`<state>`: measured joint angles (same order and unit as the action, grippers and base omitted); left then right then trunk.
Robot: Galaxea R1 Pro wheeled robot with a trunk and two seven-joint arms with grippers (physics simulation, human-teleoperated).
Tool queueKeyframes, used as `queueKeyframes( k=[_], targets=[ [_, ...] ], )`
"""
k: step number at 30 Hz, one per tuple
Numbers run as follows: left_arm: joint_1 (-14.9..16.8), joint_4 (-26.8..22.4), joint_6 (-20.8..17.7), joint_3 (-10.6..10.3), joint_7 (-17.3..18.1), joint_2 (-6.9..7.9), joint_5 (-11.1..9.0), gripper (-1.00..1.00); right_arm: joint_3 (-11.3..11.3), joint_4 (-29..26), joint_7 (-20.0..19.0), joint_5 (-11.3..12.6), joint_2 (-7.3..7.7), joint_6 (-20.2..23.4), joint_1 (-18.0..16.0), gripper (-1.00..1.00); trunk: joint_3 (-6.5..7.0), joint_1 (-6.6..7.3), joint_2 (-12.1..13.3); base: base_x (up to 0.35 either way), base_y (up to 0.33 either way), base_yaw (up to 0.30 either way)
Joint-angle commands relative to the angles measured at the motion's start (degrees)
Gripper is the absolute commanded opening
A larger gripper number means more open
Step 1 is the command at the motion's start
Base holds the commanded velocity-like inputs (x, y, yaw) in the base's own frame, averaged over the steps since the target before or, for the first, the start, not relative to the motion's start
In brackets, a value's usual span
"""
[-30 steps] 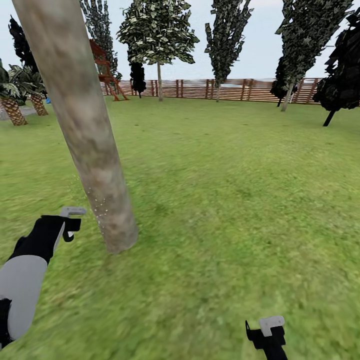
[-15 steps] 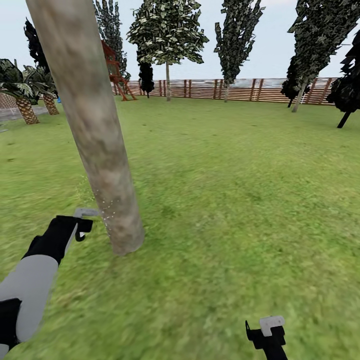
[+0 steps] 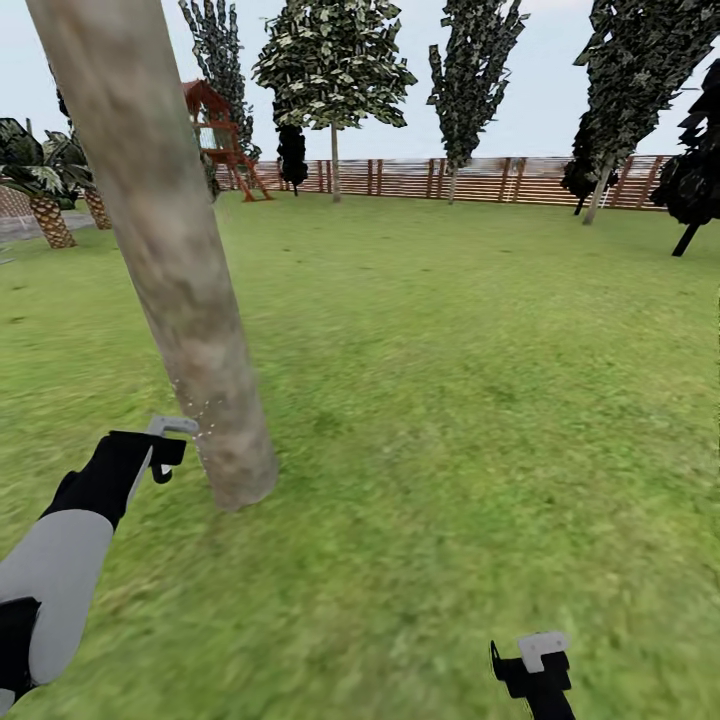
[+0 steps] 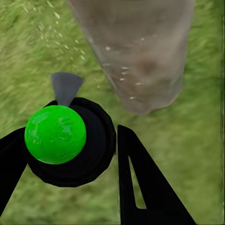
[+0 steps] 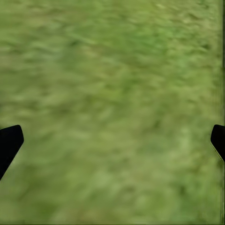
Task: In the garden, pick up the pesticide atomizer on the floor and spray pesticide onto both trees until each tree trunk is fully covered.
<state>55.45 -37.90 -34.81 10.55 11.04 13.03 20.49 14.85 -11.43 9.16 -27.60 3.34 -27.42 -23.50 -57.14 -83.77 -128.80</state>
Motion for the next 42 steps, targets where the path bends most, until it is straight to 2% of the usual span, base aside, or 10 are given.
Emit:
queueKeyframes(
  k=[1,14,18,23,27,30,33,42],
  targets=[
    [0.00,0.04,0.01,0.00,-0.02,-0.01,0.00,-1.00,0.00,0.00,-0.01,0.00,0.00,0.00,0.01,1.00,0.00,0.00,0.00,0.000,-0.274,0.000],
    [0.05,-0.72,-0.08,0.56,-0.05,0.07,-0.18,-1.00,0.00,0.00,-0.01,0.00,0.00,0.00,0.03,1.00,0.00,0.00,0.00,0.053,-0.271,0.000],
    [0.33,-0.77,-0.16,0.50,-0.03,0.05,-0.23,-1.00,0.00,0.00,0.00,0.00,0.00,0.00,0.02,1.00,0.00,0.00,0.00,-0.154,-0.202,0.004],
    [0.83,-0.96,-0.17,0.49,-0.04,-0.01,-0.24,-1.00,-0.06,0.00,-0.02,0.00,-0.05,0.00,0.04,1.00,0.00,0.00,0.00,-0.147,-0.048,0.187],
    [0.80,-3.59,-0.54,0.60,-0.05,0.37,-0.10,-1.00,-0.08,0.00,-0.02,0.00,-0.09,0.00,0.02,1.00,0.00,0.00,0.00,-0.009,-0.002,0.273],
    [0.81,-6.05,-3.56,0.50,-0.05,0.13,-0.13,-1.00,-0.09,0.00,-0.02,0.00,-0.09,0.00,0.02,1.00,0.00,0.00,0.00,-0.001,0.000,0.185],
    [0.52,-7.83,-4.17,0.55,-0.27,0.08,0.01,-1.00,-0.08,0.00,-0.02,0.00,-0.09,0.00,0.04,1.00,0.00,0.00,0.00,0.013,0.000,0.032],
    [0.04,-8.51,-4.38,0.28,-0.84,0.10,0.17,-1.00,-0.08,0.00,-0.02,0.00,-0.03,0.00,0.02,1.00,0.00,0.00,0.00,0.299,-0.023,0.001]
  ],
)
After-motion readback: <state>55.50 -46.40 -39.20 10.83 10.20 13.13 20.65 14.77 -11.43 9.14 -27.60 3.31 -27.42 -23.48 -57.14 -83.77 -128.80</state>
